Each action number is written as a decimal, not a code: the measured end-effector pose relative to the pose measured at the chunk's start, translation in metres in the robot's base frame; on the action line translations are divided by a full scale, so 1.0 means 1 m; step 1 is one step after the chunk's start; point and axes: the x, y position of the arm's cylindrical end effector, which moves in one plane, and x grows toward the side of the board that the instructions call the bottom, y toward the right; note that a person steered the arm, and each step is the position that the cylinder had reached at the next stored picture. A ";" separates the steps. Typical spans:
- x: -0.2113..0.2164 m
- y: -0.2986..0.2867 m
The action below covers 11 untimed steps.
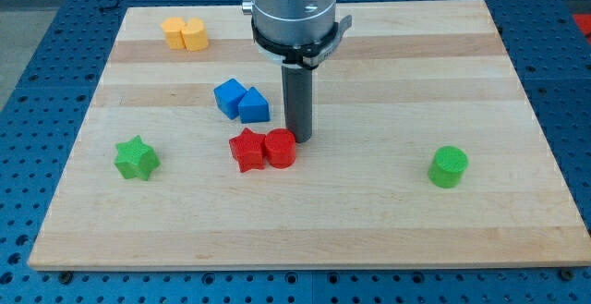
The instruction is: Point at the green star
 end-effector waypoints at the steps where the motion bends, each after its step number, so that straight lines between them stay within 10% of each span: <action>1: -0.003 0.010; 3: -0.056 0.028; 5: -0.138 -0.112; 11: 0.028 -0.210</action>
